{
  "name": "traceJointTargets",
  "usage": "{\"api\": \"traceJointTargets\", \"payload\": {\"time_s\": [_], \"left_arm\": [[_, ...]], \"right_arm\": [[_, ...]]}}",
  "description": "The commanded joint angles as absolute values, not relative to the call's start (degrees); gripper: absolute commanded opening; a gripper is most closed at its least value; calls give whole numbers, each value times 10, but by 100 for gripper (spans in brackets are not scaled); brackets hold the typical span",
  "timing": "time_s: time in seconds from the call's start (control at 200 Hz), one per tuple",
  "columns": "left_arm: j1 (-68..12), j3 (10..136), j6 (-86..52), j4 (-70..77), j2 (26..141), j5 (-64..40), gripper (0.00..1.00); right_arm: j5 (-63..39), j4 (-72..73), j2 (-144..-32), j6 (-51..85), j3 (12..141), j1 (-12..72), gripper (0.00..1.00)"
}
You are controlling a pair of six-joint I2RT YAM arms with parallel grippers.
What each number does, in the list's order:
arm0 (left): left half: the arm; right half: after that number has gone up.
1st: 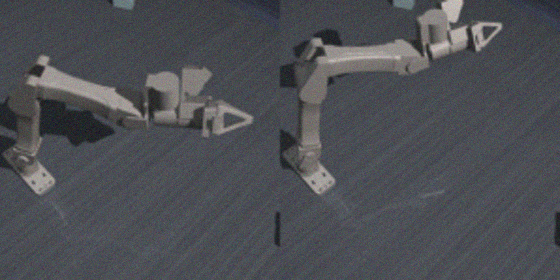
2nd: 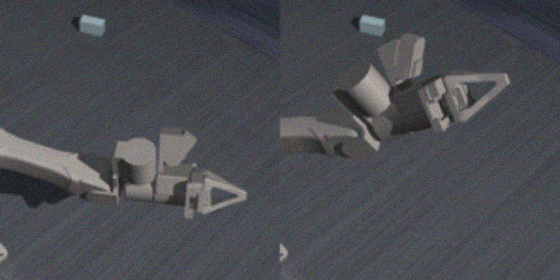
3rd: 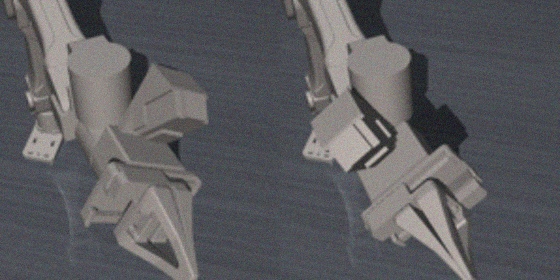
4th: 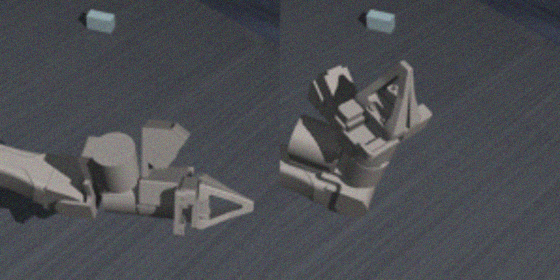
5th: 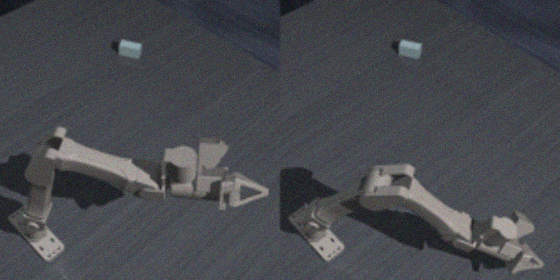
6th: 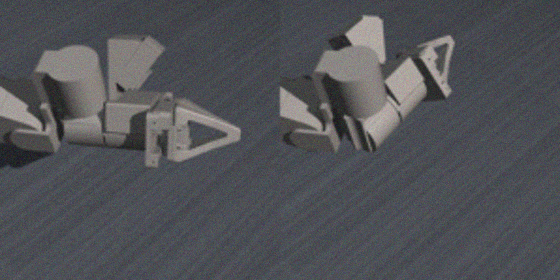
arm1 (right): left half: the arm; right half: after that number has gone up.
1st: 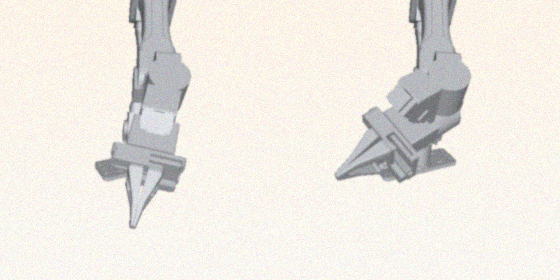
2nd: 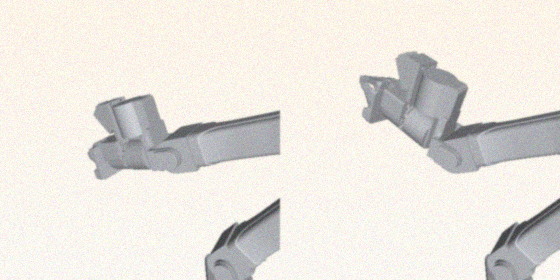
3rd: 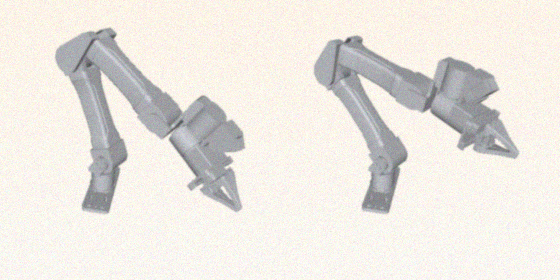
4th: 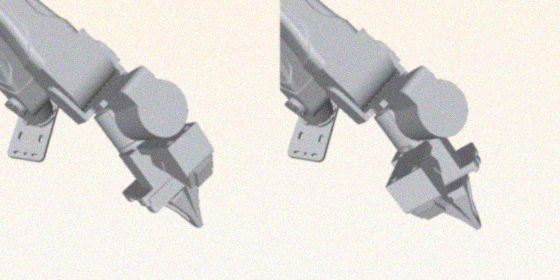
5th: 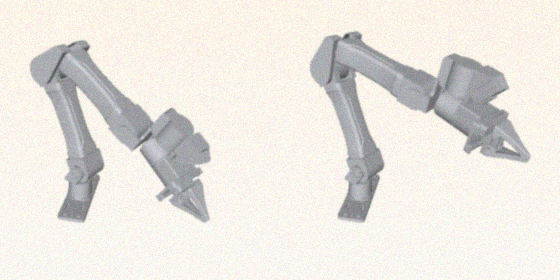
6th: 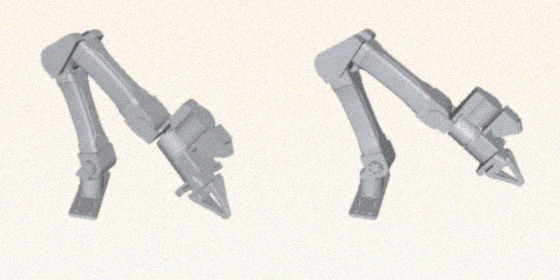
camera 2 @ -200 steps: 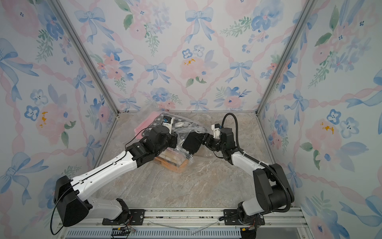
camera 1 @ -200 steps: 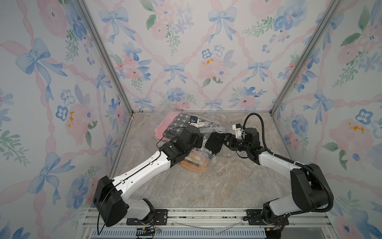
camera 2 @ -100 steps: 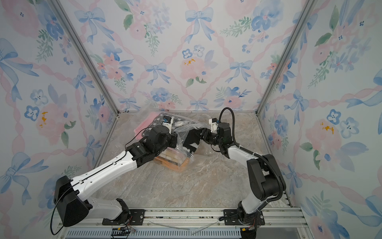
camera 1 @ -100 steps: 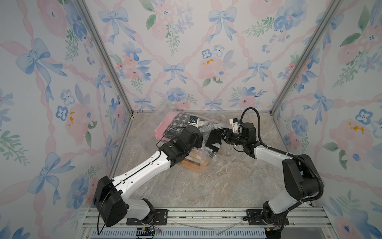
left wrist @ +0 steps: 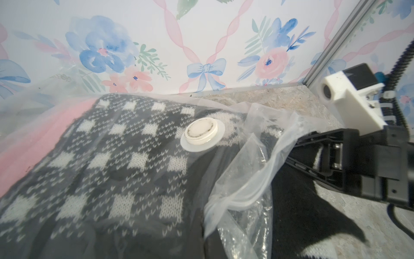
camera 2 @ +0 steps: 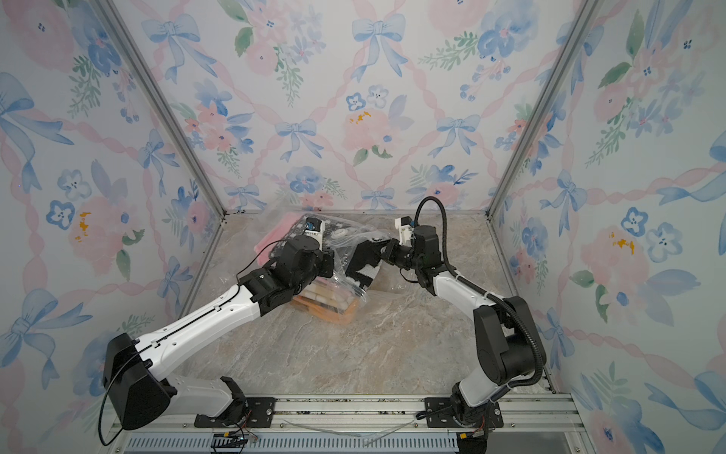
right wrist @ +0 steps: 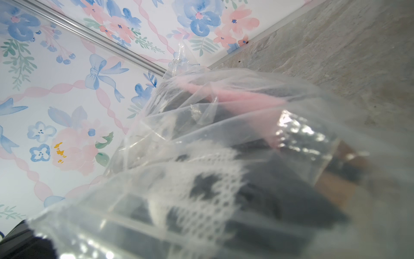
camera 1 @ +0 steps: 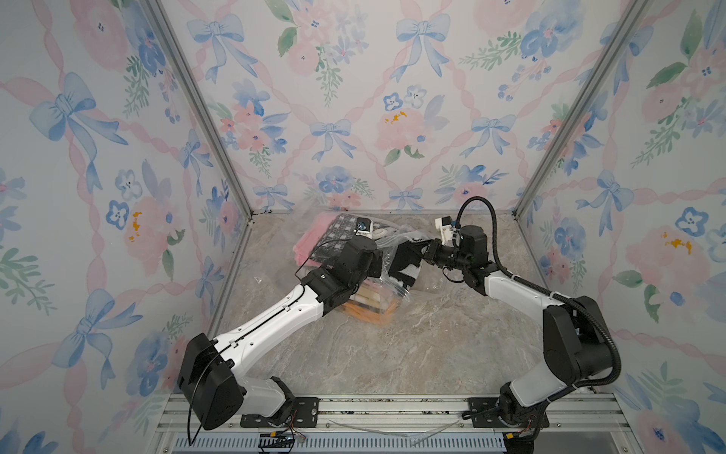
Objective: Take the blanket out of the vacuum bag
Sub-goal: Take out the blanket from the vacuum bag.
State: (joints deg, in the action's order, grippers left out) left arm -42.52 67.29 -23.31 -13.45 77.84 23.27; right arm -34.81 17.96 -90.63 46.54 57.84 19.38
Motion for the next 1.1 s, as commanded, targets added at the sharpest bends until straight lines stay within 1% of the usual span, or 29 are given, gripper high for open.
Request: {"api": "traceJointTargets", "payload": {"time_s": [0.0, 0.075, 0.185, 0.345, 0.445, 0.6, 0.67, 0.77, 0.92, 0.98, 1.0, 1.025, 1.04, 1.095], "left_arm": [[-402, 683, -258, -130, 782, 299, 0], [-394, 689, -269, -129, 784, 313, 0], [-391, 697, -269, -123, 793, 321, 0], [-392, 693, -267, -120, 801, 310, 0], [-391, 673, -270, -118, 792, 311, 0], [-391, 642, -270, -110, 770, 314, 0], [-391, 632, -264, -106, 764, 315, 0], [-391, 626, -259, -106, 759, 312, 0], [-392, 624, -260, -103, 754, 287, 0], [-392, 623, -261, -101, 751, 277, 0], [-392, 622, -262, -101, 749, 275, 0], [-393, 621, -262, -101, 748, 272, 0], [-393, 621, -262, -100, 747, 270, 0], [-393, 617, -262, -98, 743, 263, 0]], "right_arm": [[-343, 140, -860, 437, 618, 213, 0], [-344, 132, -839, 453, 614, 217, 0], [-338, 149, -793, 496, 573, 213, 0], [-327, 144, -737, 550, 530, 159, 0], [-340, 106, -729, 544, 542, 127, 0], [-377, 149, -724, 588, 540, 109, 0], [-376, 107, -707, 568, 550, 111, 0], [-343, 44, -676, 522, 543, 103, 0], [-380, 108, -698, 506, 495, 98, 0], [-395, 133, -714, 497, 479, 103, 8], [-397, 142, -718, 495, 473, 104, 13], [-399, 153, -724, 494, 463, 105, 24], [-401, 162, -726, 495, 457, 106, 29], [-401, 192, -734, 501, 436, 107, 41]]}}
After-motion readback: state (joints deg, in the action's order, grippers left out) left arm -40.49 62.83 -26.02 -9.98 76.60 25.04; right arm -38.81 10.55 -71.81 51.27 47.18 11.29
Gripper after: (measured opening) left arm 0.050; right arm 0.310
